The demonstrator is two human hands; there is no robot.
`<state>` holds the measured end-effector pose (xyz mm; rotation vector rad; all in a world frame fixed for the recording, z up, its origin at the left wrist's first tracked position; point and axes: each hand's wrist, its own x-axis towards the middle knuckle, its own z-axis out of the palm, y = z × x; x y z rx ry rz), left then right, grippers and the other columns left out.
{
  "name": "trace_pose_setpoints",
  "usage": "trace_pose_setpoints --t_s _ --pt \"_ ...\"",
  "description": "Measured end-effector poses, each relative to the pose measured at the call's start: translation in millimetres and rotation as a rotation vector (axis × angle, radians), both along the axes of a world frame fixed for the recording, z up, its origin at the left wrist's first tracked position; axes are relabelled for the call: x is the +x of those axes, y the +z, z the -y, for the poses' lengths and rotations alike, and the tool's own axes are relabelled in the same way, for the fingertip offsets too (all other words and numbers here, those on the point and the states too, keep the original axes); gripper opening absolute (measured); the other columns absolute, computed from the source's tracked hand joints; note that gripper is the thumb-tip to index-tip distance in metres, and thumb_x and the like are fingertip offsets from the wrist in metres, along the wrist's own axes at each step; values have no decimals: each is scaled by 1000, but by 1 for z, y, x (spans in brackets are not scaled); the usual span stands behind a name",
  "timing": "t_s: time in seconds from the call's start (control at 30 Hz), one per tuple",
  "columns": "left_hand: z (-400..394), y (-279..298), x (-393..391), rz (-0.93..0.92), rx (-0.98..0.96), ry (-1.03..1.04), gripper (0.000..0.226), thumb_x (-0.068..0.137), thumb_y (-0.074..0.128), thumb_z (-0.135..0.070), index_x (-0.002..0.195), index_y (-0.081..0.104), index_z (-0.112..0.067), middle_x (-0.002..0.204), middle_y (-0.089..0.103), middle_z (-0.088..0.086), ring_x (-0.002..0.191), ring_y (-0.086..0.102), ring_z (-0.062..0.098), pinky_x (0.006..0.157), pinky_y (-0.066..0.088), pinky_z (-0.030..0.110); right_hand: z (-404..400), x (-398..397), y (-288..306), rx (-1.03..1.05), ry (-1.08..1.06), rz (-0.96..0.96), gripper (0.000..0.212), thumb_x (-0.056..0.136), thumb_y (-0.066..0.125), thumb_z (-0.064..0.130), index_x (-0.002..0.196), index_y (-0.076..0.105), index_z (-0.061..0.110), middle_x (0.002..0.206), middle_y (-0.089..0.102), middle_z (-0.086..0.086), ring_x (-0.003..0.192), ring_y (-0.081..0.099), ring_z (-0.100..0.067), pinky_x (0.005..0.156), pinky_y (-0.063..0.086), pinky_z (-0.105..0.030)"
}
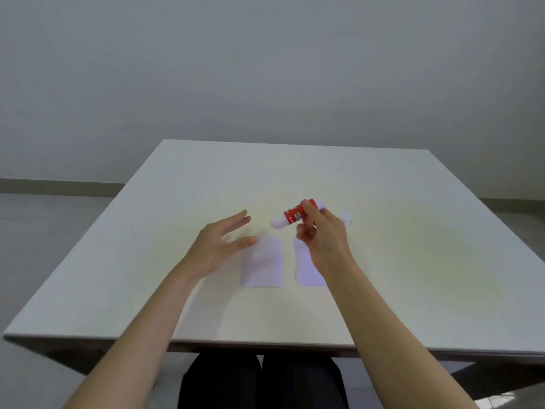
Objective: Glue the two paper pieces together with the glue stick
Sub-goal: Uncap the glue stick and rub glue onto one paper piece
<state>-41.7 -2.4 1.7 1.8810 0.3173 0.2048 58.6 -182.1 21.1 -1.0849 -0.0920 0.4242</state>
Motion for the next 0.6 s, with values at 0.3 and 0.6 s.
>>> trace_pose_setpoints --t_s 0.3,0.6 --pt "-20 -16 -4 -299 673 -360 87 86 53 -56 151 2 -27 160 -2 -15 147 -14 13 117 -10 41 -14 -28 -24 -367 2 425 7 87 60 12 94 59 11 80 74 -11 69 70 -23 74 60 -39" --pt "-24 -26 1 -285 818 -391 88 76 53 -70 146 4 -48 159 -2 -19 147 -15 14 114 -14 51 -23 -36 -28 -560 61 537 7 84 64 20 87 59 22 74 74 5 74 70 -13 83 56 -40"
